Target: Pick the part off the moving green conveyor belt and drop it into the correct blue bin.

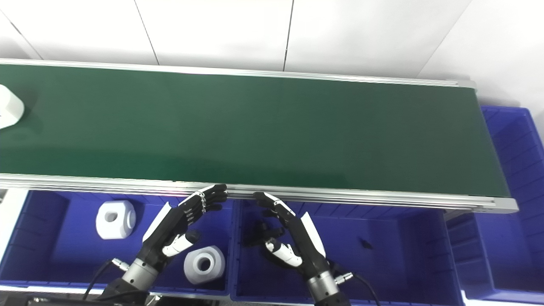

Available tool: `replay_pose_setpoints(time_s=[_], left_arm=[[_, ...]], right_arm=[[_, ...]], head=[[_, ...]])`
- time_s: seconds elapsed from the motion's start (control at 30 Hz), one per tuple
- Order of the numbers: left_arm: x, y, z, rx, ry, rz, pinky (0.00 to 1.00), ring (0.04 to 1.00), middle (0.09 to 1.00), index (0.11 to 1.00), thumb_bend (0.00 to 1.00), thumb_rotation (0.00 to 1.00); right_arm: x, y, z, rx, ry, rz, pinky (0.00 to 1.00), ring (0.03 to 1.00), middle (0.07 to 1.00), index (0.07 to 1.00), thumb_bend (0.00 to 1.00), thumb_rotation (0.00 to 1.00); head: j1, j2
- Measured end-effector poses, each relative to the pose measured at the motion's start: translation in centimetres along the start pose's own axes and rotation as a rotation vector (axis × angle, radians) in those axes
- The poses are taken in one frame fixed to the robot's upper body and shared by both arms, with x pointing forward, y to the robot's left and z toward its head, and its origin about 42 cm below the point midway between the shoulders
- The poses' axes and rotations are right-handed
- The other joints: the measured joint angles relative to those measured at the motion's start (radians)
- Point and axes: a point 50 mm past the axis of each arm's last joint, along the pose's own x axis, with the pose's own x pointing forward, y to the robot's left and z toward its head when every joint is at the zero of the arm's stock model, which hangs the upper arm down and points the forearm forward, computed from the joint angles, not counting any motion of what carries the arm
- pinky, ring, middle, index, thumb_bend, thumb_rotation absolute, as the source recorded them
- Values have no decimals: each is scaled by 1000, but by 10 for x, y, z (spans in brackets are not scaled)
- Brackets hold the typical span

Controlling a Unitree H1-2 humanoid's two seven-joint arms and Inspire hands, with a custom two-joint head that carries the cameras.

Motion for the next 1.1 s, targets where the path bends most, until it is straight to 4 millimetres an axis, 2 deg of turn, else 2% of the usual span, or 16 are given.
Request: replay_pose_setpoints(time_s=[1.1], left_arm=[[-1,-2,0,-4,2,-6,801,840,844,839,768,826]], right_arm=[[0,-1,-1,1,2,1,768,838,860,837,888,958]], head=[[3,-3]])
